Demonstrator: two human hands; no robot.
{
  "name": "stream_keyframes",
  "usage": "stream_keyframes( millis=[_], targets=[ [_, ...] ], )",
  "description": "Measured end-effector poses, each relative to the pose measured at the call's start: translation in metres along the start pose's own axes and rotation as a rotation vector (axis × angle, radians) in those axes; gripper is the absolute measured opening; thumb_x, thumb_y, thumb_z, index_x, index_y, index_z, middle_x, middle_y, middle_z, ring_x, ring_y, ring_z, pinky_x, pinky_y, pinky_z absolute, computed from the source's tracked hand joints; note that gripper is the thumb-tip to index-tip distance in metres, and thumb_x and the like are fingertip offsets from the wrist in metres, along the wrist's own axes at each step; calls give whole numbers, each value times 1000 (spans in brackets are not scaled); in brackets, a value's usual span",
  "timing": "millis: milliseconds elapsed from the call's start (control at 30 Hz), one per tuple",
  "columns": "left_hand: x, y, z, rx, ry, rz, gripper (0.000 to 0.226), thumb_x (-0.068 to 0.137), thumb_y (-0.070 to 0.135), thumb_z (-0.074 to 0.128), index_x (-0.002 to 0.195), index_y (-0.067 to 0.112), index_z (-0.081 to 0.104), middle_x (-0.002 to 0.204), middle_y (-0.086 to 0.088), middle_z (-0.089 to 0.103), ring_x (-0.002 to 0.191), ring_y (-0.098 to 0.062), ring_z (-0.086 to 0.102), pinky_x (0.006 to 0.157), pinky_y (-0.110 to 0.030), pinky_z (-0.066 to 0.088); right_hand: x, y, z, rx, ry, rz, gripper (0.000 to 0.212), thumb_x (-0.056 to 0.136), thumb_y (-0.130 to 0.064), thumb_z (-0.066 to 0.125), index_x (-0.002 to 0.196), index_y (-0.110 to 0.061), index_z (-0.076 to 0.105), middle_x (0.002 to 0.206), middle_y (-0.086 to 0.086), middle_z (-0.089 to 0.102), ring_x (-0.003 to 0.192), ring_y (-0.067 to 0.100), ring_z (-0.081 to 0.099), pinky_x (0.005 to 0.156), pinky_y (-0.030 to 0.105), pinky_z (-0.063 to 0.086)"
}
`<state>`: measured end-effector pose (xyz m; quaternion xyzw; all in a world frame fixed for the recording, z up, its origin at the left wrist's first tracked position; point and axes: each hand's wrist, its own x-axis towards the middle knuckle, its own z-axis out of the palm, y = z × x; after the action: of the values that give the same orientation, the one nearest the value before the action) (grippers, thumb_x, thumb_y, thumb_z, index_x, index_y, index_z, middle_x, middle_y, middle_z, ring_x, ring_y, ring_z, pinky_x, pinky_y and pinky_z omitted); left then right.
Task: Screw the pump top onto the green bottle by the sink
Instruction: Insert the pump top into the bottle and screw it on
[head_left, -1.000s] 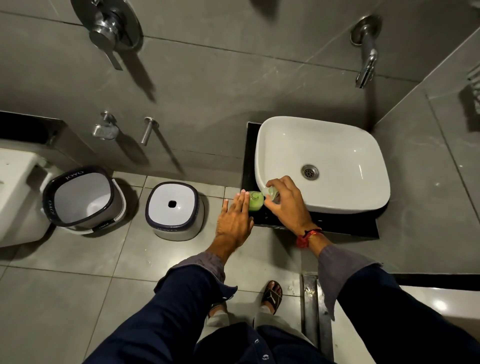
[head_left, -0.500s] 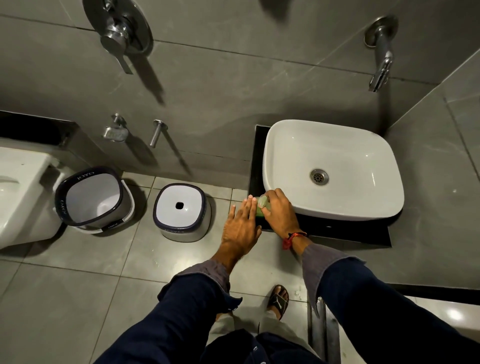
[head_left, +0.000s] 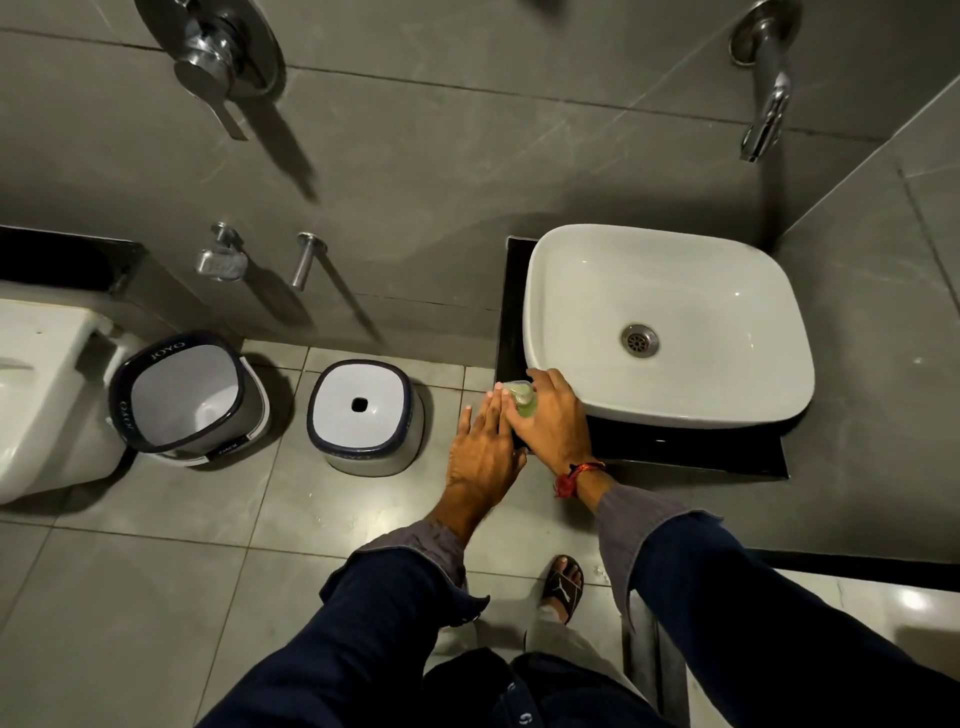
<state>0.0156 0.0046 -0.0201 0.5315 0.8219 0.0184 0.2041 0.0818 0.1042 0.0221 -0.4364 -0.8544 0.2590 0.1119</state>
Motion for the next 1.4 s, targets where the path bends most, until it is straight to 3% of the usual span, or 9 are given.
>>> stream_keyframes(
  millis=[100, 267, 467, 767, 933, 1100, 1267, 1400],
  targets=[
    [0, 0, 2, 8, 4, 0, 85, 105, 50, 42, 162, 6, -4, 172, -14, -6, 160, -28, -6, 130, -50, 6, 0, 0, 1, -32, -5, -17, 38, 94, -31, 67, 120, -4, 64, 120, 14, 63, 106, 29, 65, 90, 43, 61],
    [1, 0, 2, 5, 15, 1, 88, 105, 50, 43, 162, 6, -7, 172, -14, -7, 160, -28, -6, 130, -50, 8, 7, -6, -3, -127, -6, 28, 48, 93, -45, 66, 116, -3, 64, 113, 16, 67, 98, 29, 67, 79, 38, 62],
    [0, 2, 1, 7, 15, -8, 89, 104, 51, 43, 161, 5, -7, 172, -14, -9, 160, -27, -7, 130, -50, 7, 0, -2, -1, -61, -25, -10, 35, 95, -30, 67, 116, -2, 65, 116, 17, 64, 104, 30, 66, 91, 44, 60],
    [-1, 5, -2, -23, 24, -18, 91, 103, 49, 49, 162, 4, -5, 172, -15, -3, 160, -27, -2, 131, -49, 8, 3, -6, -6, -157, 42, 103, 51, 89, -53, 67, 100, -3, 69, 96, 15, 71, 80, 28, 69, 63, 32, 56],
    [-1, 5, -3, -17, 13, -24, 92, 103, 52, 47, 162, 5, -7, 172, -14, -6, 160, -26, -4, 131, -48, 7, -4, -4, 0, -50, 21, 67, 39, 92, -37, 68, 110, -2, 66, 105, 16, 68, 90, 30, 69, 73, 36, 59],
    [0, 4, -3, -4, 14, -24, 92, 102, 50, 49, 162, 5, -4, 172, -15, -4, 160, -27, -2, 131, -48, 8, 2, -5, -3, -106, 49, 143, 51, 89, -53, 67, 105, -4, 69, 99, 14, 71, 83, 28, 70, 66, 32, 57],
    [1, 5, -2, 0, 6, -23, 91, 103, 52, 46, 162, 5, -5, 172, -15, -5, 160, -28, -2, 131, -49, 8, -2, -6, -2, -67, 33, 37, 42, 93, -39, 67, 114, -3, 66, 111, 16, 67, 94, 31, 70, 77, 40, 63],
    [1, 5, -1, -3, 7, -32, 90, 104, 50, 47, 162, 4, -4, 172, -16, -2, 160, -29, 0, 131, -48, 7, 4, -4, -7, -156, 33, 81, 53, 91, -52, 66, 109, -2, 67, 106, 16, 69, 88, 29, 70, 70, 34, 59]
  ],
)
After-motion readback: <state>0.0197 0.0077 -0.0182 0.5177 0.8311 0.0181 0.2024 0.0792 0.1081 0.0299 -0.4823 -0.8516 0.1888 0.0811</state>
